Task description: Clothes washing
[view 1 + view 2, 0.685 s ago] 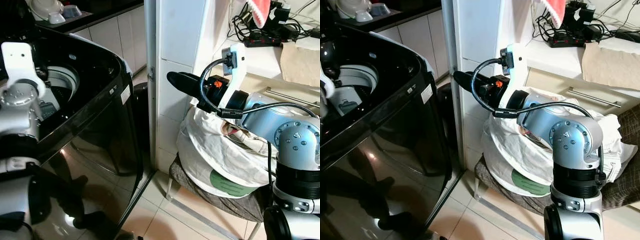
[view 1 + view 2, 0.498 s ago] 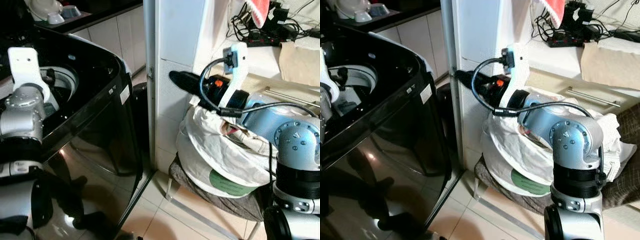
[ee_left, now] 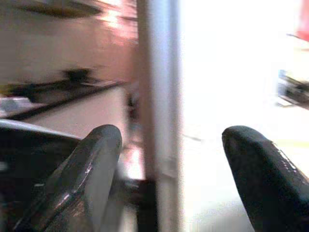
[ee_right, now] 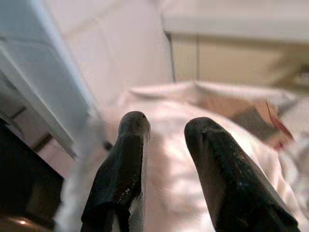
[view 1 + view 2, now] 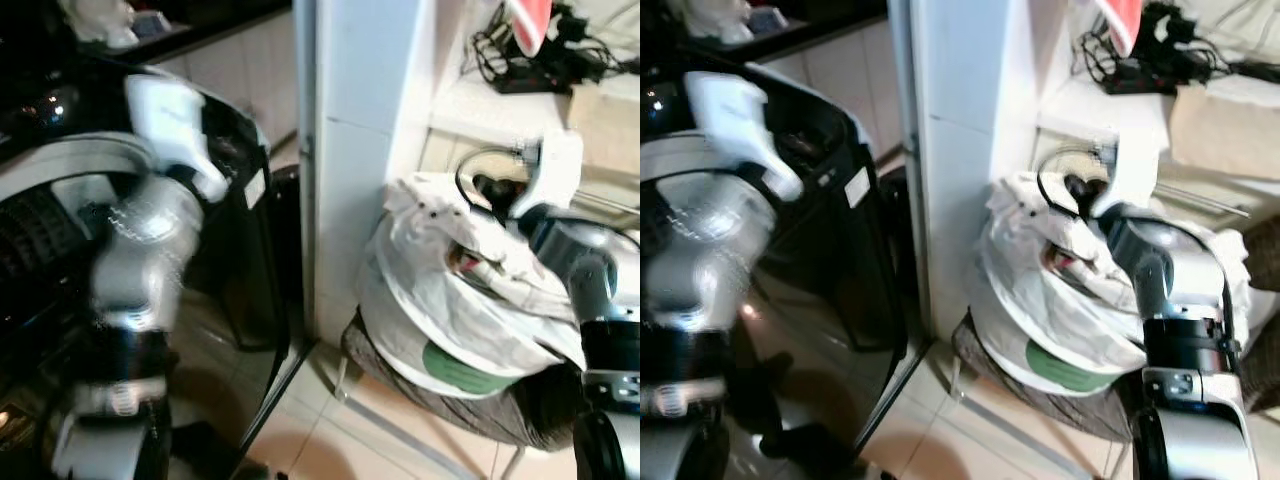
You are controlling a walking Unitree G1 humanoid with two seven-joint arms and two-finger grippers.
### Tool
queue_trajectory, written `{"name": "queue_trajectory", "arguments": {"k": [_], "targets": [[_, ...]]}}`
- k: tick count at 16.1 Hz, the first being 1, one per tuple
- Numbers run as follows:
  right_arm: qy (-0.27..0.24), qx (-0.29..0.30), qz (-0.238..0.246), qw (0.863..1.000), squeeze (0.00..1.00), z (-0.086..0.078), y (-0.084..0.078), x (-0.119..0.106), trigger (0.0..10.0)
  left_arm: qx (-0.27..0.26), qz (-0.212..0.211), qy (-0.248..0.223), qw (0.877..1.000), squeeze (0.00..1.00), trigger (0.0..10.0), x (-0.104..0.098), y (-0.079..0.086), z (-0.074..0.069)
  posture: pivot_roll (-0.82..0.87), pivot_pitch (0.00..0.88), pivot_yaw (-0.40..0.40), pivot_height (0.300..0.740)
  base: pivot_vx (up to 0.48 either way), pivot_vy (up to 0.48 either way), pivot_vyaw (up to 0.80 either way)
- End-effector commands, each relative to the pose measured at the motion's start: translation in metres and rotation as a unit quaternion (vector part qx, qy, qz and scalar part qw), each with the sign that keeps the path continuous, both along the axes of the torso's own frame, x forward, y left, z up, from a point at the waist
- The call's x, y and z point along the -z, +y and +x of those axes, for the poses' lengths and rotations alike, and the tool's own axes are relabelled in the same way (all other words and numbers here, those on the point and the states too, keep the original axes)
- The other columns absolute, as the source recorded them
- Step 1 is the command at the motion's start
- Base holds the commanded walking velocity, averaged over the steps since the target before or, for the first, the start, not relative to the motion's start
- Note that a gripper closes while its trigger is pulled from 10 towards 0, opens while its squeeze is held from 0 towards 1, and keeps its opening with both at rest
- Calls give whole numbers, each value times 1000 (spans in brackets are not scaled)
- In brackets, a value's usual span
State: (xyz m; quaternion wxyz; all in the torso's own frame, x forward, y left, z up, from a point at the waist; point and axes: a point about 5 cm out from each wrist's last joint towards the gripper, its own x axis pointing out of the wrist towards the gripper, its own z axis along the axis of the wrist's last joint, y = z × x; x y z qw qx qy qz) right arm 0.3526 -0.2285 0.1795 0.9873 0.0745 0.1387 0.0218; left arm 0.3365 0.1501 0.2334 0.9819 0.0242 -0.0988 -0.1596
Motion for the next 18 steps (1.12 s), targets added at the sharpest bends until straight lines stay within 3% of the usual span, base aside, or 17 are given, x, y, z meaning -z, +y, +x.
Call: {"name": "queue_trajectory", "arguments": {"k": [1, 4, 5, 8, 11, 12, 13, 14, 16, 17, 18], "targets": [[-4, -7, 4, 1000, 1000, 3, -5, 6, 10000, 79, 43, 12, 996, 0, 10000, 9, -22, -13, -36, 0, 49, 740, 0, 0, 0], [-1, 4, 43, 999, 1000, 10, -14, 20, 10000, 181, 86, 29, 979, 0, 10000, 31, -47, -39, -40, 0, 55, 740, 0, 0, 0], [-5, 10, 64, 998, 1000, 12, -17, 22, 10000, 190, 96, 18, 977, 0, 10000, 33, -51, -43, -38, 0, 55, 740, 0, 0, 0], [23, 14, 55, 998, 1000, 15, -22, 35, 10000, 236, 92, 40, 967, 0, 10000, 40, -58, -56, -31, 0, 55, 740, 0, 0, 0], [49, 19, 14, 999, 1000, 19, -22, 45, 10000, 236, 123, 37, 963, 0, 10000, 43, -58, -59, -16, 0, 50, 740, 0, 0, 0], [62, 29, -16, 998, 1000, 19, -24, 48, 10000, 235, 127, 36, 963, 0, 10000, 43, -57, -60, -16, 0, 50, 740, 0, 0, 0], [83, 50, -76, 992, 1000, 17, -28, 53, 10000, 236, 133, 35, 962, 0, 10000, 43, -56, -61, -15, 0, 49, 740, 0, 0, 0], [135, 9, -20, 991, 0, 13, -20, 64, 10000, 247, 141, 39, 958, 0, 10000, 45, -57, -64, -12, 0, 45, 740, 0, 0, 0], [159, -5, 26, 987, 0, 8, -14, 75, 10000, 286, 148, 38, 946, 0, 10000, 46, -60, -72, -10, 0, 43, 740, 0, 0, 0], [152, 3, 74, 986, 0, 8, -13, 76, 10000, 313, 146, 45, 937, 0, 10000, 46, -63, -78, -9, 0, 44, 740, 0, 0, 0], [152, 9, 89, 984, 0, 8, -13, 76, 4667, 316, 147, 44, 936, 0, 10000, 46, -63, -78, -10, 0, 44, 740, 0, 0, 0]]}}
